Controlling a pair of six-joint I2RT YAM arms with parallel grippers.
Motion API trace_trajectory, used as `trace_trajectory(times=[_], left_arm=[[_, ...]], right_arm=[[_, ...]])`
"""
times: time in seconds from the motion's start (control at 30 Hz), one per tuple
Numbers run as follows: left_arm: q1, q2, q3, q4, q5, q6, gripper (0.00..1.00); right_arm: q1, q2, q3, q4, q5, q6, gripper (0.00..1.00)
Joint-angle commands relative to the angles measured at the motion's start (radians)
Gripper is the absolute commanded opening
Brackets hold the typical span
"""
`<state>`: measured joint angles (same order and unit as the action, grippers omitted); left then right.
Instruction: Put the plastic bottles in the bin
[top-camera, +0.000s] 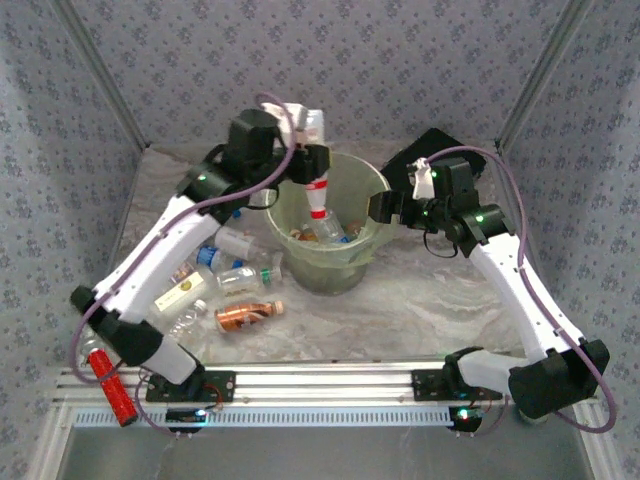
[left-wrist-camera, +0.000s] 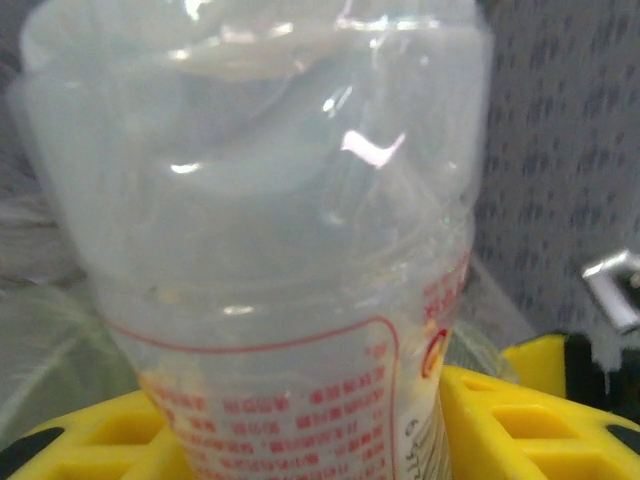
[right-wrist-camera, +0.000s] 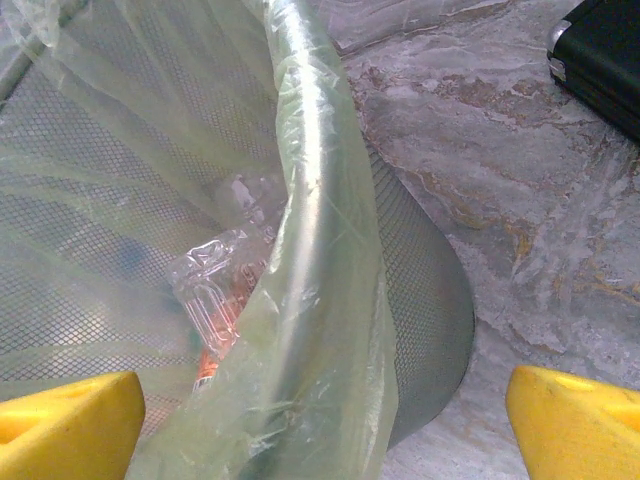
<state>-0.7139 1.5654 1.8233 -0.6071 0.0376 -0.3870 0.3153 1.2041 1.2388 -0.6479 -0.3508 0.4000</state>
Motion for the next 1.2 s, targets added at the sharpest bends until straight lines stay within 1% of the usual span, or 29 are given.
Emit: trace_trajectory(times=[0.0,0.13,0.27,0.37,0.47,0.6,0.7,0.77,0.87,0.97,1.17], left_arm=[[-0.023,0.079,0.047,-0.123,0.064,0.045,0.51],[-0.049,0.135,0.026,-0.149,0.106,0.032,0.49],[-0.059,0.149,-0.019,-0.161,0.119,0.021,0.5],[-0.06,0.151,-0.075,-0.14,0.134,0.001,0.51],[-0.063,0.161,-0.12,-0.112,0.151,-0.016,0.58],[-0.072,0.173,-0.142,-0.09,0.149,-0.03,0.61],[-0.079,0.159,-0.165,-0.077,0.148,-0.033,0.69],[-0.079,0.145,-0.177,-0.045,0.134,-0.037,0.73],[-0.079,0.125,-0.178,-0.047,0.119,-0.03,0.81],[-0.08,0.097,-0.179,-0.047,0.104,-0.02,0.86],[-0.078,0.044,-0.151,-0.064,0.057,0.017,0.93]], right_arm=[[0.006,-0.021,0.011,-0.024,0.019,-0.004,0.95],[0.004,-0.023,0.012,-0.024,0.023,-0.009,0.95],[0.002,-0.016,0.016,-0.018,0.019,-0.011,0.95],[0.002,-0.012,0.016,-0.012,0.016,-0.01,0.95],[0.002,-0.006,0.016,-0.006,0.011,-0.009,0.95],[0.002,-0.002,0.013,0.001,0.01,-0.009,0.95],[0.0,0.0,0.01,0.001,0.011,-0.011,0.95],[-0.001,0.001,0.007,0.003,0.011,-0.012,0.95],[-0.002,0.004,0.004,0.007,0.009,-0.012,0.95],[-0.002,0.006,0.004,0.008,0.004,-0.012,0.95],[-0.001,0.004,0.004,0.006,0.009,-0.01,0.95]])
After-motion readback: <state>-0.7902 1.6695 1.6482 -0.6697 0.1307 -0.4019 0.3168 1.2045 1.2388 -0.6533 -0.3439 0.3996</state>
